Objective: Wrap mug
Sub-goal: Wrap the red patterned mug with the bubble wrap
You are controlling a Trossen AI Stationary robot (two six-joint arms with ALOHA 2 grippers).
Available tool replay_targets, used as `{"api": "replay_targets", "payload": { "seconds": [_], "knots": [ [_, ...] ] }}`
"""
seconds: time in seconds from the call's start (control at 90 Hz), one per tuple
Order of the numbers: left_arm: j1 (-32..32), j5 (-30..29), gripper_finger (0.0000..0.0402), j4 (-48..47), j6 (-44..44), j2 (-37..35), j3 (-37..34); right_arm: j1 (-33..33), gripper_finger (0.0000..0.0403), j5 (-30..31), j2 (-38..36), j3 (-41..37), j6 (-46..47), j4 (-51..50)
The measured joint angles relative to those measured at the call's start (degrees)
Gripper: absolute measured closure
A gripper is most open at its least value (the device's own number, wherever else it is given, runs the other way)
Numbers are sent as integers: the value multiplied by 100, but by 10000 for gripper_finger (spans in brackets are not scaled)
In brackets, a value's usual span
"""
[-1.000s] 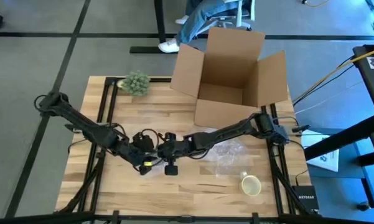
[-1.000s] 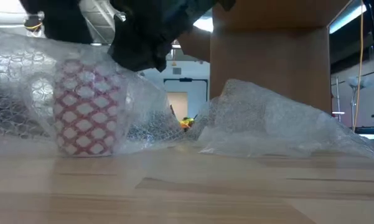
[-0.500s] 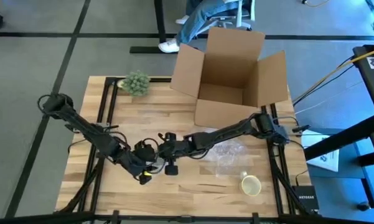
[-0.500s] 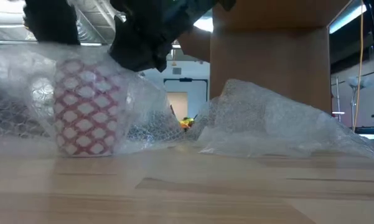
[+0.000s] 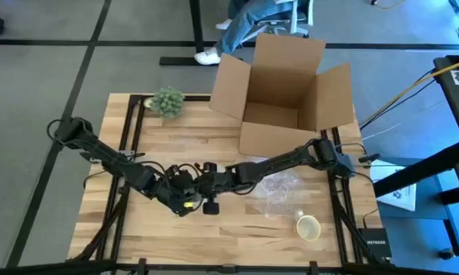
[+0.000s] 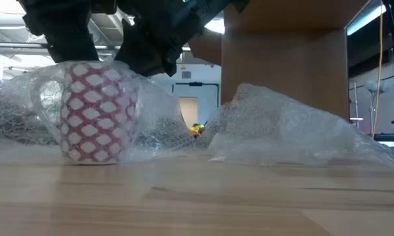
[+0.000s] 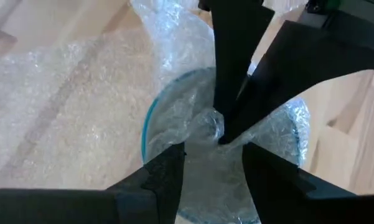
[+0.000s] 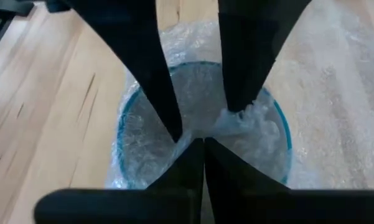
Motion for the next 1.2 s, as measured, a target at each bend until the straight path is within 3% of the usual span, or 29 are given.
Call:
{"api": "replay_targets", "payload": {
  "seconds": [0.322, 0.756, 0.944, 1.2],
  "knots": [
    [-26, 174, 255, 8, 61, 59, -21, -7, 402, 63, -530, 26, -16, -426],
    [-26, 153, 255, 250, 167, 63, -35, -2, 402, 110, -75, 57, 78, -303],
    [-20, 200, 255, 302, 179, 59, -17, -4, 402, 152, -304, 17, 29, -620],
    [-26, 380, 255, 249, 151, 63, -34, -113, 402, 1156, -980, 43, -169, -1632]
  ]
}}
